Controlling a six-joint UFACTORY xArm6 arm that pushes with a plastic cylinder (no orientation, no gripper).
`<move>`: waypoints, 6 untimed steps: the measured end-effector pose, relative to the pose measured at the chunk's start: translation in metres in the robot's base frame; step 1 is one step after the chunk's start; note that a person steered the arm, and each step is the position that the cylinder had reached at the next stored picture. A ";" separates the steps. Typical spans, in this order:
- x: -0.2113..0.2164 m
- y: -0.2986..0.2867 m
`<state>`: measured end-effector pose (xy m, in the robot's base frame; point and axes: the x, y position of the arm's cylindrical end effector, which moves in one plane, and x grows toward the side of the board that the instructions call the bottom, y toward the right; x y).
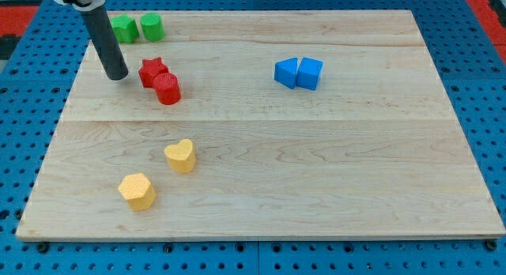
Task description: Move the red blocks to the top of the board
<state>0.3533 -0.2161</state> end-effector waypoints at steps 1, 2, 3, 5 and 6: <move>0.000 0.000; 0.003 0.000; 0.031 0.028; -0.001 0.065; -0.008 0.043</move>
<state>0.3448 -0.1731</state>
